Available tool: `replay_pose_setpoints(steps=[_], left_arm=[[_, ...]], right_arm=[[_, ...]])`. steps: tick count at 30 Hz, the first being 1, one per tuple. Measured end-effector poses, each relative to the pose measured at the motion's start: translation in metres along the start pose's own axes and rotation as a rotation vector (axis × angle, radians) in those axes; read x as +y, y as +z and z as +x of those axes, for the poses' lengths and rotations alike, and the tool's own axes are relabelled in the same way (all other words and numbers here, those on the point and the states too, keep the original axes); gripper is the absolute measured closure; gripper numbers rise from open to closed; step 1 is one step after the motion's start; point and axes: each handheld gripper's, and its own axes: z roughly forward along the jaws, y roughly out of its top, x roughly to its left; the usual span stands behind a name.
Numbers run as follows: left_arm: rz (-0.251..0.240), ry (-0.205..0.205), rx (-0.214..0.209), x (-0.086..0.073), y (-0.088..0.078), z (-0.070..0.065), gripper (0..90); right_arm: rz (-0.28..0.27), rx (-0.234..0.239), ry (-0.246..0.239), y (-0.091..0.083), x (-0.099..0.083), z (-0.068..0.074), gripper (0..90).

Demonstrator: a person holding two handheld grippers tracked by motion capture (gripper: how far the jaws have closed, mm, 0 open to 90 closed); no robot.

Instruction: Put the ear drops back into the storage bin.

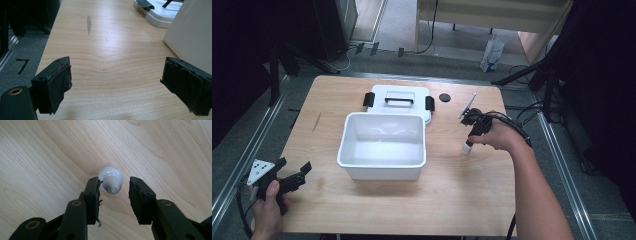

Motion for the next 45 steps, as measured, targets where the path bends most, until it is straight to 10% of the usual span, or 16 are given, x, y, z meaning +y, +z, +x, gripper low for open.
replay_pose_setpoints(steps=[18,29,45], left_arm=[[0.0,-0.005,-0.005,0.0,0.0,0.0,9.6],[0.003,-0.003,-0.002,0.0,0.0,0.0,9.6],[-0.004,0.003,0.01,-0.001,0.0,-0.002,9.6]], right_arm=[[0.013,0.055,0.046,0.014,0.004,-0.005,72.0],[-0.028,0.074,-0.079,-0.008,-0.001,0.002,72.6],[-0.105,0.082,-0.299,-0.088,0.021,0.053,72.7]])
